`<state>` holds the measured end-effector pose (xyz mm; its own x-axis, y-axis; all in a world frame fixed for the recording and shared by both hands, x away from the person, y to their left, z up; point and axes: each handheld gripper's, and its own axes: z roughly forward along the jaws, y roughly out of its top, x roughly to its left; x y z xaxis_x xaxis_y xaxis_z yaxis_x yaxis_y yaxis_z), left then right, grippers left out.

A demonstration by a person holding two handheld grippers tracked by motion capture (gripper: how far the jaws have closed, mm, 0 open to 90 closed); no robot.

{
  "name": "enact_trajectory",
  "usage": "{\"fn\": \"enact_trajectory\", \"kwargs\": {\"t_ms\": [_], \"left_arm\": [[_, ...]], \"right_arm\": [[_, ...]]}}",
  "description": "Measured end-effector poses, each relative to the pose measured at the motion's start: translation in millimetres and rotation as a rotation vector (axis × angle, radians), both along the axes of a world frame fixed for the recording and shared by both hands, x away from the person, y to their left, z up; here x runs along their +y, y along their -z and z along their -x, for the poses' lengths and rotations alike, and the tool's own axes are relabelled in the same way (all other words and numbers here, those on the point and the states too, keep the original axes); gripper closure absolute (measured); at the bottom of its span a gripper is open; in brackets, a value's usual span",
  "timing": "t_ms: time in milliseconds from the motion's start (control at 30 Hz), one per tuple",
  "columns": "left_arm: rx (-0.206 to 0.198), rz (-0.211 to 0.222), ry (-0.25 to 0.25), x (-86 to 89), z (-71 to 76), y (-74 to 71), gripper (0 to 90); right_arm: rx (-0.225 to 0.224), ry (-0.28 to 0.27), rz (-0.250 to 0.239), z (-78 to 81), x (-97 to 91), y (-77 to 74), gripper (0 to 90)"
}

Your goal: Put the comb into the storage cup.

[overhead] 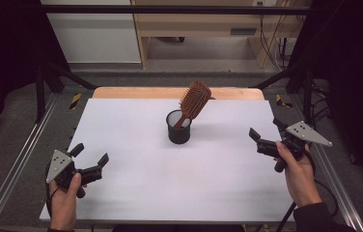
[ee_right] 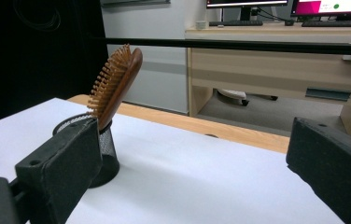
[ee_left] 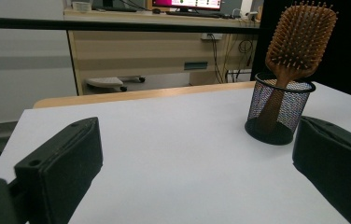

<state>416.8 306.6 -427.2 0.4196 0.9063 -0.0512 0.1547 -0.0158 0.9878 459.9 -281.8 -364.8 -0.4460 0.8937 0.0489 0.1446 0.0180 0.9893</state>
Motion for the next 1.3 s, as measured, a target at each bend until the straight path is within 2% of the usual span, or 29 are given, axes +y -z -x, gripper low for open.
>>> {"fn": "enact_trajectory", "kwargs": {"t_ms": [633,1067,1300], "left_arm": [[0.012,-0.003,-0.002,-0.2,1.4,1.5,1.8],[0.021,0.002,0.009,0.2,5.9,4.0,1.9],[0.020,-0.009,0.023,-2.5,8.1,4.9,1.9]], "right_arm": [[0.006,0.013,0.008,18.7,-8.3,40.3,3.6],[0.015,-0.016,0.016,25.1,-4.5,55.0,3.5],[0.027,-0.028,0.016,27.7,-1.6,64.0,3.4]]}}
